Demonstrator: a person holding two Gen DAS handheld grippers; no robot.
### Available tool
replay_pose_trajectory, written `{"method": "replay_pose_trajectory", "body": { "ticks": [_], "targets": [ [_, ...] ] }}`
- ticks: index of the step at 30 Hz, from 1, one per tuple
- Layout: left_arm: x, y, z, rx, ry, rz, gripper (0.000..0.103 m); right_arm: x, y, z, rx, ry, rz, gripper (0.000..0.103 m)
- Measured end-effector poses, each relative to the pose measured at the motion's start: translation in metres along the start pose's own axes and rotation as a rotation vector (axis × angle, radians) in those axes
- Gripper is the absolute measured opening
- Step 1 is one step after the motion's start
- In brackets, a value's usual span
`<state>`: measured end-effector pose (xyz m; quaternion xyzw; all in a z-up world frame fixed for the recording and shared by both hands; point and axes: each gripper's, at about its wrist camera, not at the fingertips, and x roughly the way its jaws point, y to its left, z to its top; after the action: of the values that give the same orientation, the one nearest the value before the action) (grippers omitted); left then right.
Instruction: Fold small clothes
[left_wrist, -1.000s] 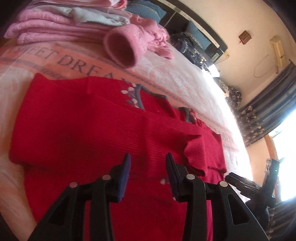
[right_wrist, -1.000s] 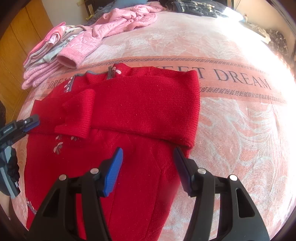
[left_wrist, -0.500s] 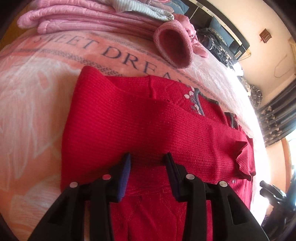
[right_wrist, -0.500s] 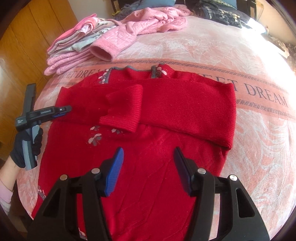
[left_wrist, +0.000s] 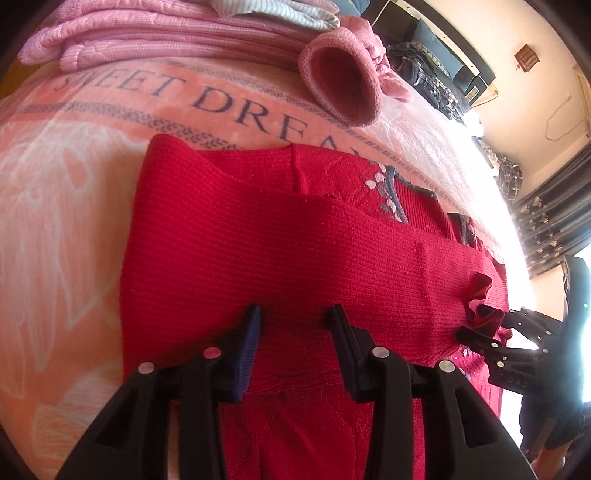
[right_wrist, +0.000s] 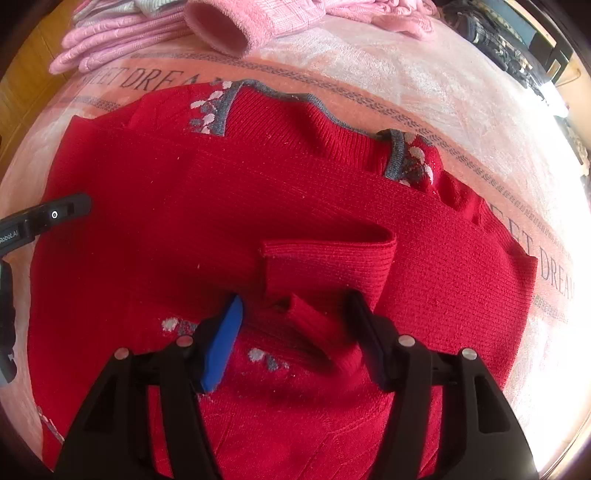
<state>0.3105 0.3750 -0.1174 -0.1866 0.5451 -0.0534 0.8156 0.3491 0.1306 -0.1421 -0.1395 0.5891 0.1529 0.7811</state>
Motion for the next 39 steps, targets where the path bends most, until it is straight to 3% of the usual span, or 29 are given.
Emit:
{"method": "replay_pose_trajectory", "body": {
  "ticks": [4,6,8,10,14,18,22,24,27,30,36,39],
  "targets": [
    [-0.001,0.003,0.000,-0.006,0.001,-0.019,0.039,-0.014,-0.025,-0.004,0.079,-0.018,0.094,0.014],
    [-0.001,0.004,0.000,-0.012,-0.001,-0.024,0.039,-0.026,-0.047,-0.011,0.151,-0.035,0.145,0.008],
    [-0.001,0.004,0.000,-0.011,-0.002,-0.023,0.039,-0.039,-0.070,-0.020,0.200,-0.064,0.125,0.012],
    [-0.001,0.003,0.000,-0.008,-0.003,-0.018,0.039,-0.044,-0.097,-0.031,0.264,-0.071,0.158,0.018],
    [-0.003,0.004,0.001,-0.036,0.000,-0.026,0.039,-0.035,-0.137,-0.046,0.376,-0.079,0.312,0.047],
    [-0.017,0.010,0.000,-0.107,-0.014,-0.052,0.039,-0.015,-0.161,-0.053,0.454,-0.036,0.381,0.047],
    [-0.041,0.011,-0.004,-0.071,-0.059,-0.024,0.039,-0.004,-0.165,-0.054,0.446,-0.014,0.391,0.047],
    [-0.051,0.013,-0.005,-0.059,-0.078,-0.005,0.039,-0.003,-0.161,-0.051,0.430,-0.022,0.386,0.046],
    [-0.064,0.020,-0.003,-0.066,-0.101,0.005,0.040,-0.002,-0.151,-0.042,0.385,-0.028,0.369,0.018],
    [-0.073,0.027,0.001,-0.091,-0.122,0.009,0.040,-0.005,-0.139,-0.036,0.326,-0.035,0.352,0.006],
    [-0.082,0.028,0.011,-0.115,-0.165,-0.016,0.040,-0.054,-0.155,-0.036,0.344,-0.174,0.384,0.005],
    [-0.079,0.019,0.014,-0.097,-0.170,-0.030,0.040,-0.079,-0.170,-0.038,0.345,-0.225,0.295,0.005]
  ]
}}
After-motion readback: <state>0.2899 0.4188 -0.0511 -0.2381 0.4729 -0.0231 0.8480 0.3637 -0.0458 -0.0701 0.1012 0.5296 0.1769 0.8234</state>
